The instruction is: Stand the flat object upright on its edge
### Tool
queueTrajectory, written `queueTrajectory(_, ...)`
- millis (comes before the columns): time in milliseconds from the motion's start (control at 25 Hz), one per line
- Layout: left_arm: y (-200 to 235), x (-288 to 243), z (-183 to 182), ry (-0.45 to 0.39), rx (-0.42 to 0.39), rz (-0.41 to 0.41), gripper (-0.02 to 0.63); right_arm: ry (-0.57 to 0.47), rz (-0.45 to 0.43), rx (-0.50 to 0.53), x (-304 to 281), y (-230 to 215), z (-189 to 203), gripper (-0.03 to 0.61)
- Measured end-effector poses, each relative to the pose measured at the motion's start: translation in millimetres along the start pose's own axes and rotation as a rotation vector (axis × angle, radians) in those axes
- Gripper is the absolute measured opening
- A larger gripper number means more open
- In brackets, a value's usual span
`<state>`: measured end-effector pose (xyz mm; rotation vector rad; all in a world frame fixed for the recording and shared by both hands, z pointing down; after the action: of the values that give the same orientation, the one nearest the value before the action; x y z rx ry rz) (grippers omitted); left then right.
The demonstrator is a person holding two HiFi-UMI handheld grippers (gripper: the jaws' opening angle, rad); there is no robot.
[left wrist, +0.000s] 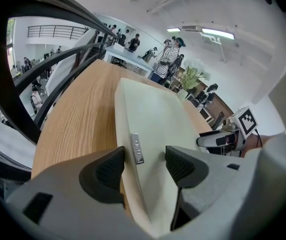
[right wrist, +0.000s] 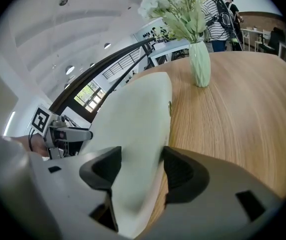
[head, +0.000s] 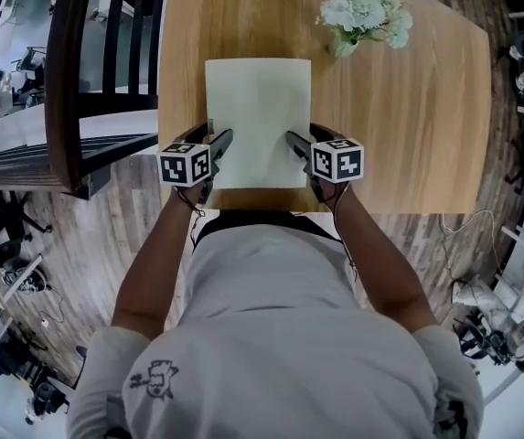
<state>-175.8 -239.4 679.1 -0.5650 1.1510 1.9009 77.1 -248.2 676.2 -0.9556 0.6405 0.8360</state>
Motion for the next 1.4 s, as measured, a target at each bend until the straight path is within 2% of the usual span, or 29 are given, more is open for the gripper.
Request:
queueTrajectory(200, -14.7, 13.4, -0.2, -0.03, -0.029, -0.016, 0.26, -0.028, 0.012, 0.026, 17.0, 8.0, 0.7, 0.272)
queueTrajectory(640, -56.4, 43.3, -42.7, -0.168, -0.172, -0.05, 0.26, -0.181, 0.054, 0.149, 66.2, 20.5, -36.1, 0.264)
queueTrajectory(880, -72.7, 51.5, -57.3, -0.258, -0.278, -0.099, 0.261, -0.279, 0.115, 0.285, 84.4, 26.8, -51.2, 0.262)
queueTrajectory(1040, -83.5, 56.9, -62.7, -0.326, -0.357, -0.149, 0.261, -0.337, 0.157, 0.337, 92.0, 29.7, -55.6, 0.261)
queueTrajectory(1400, -93.8, 57.9, -61.8, -0.404, -0.426, -0.185, 0.261, -0.458, 0.25, 0.43, 102.6, 33.9, -52.0, 0.259)
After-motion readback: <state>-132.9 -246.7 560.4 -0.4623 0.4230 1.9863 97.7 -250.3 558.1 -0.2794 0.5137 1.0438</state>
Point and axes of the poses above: the fingertips, and each gripper's own axes: x backward along the fingers, y to its left, z out of its underside, the point moved 6 cm from there along x, backward along the fingers, and after that the axes turned 1 degree about z, right-handed, at the moved point
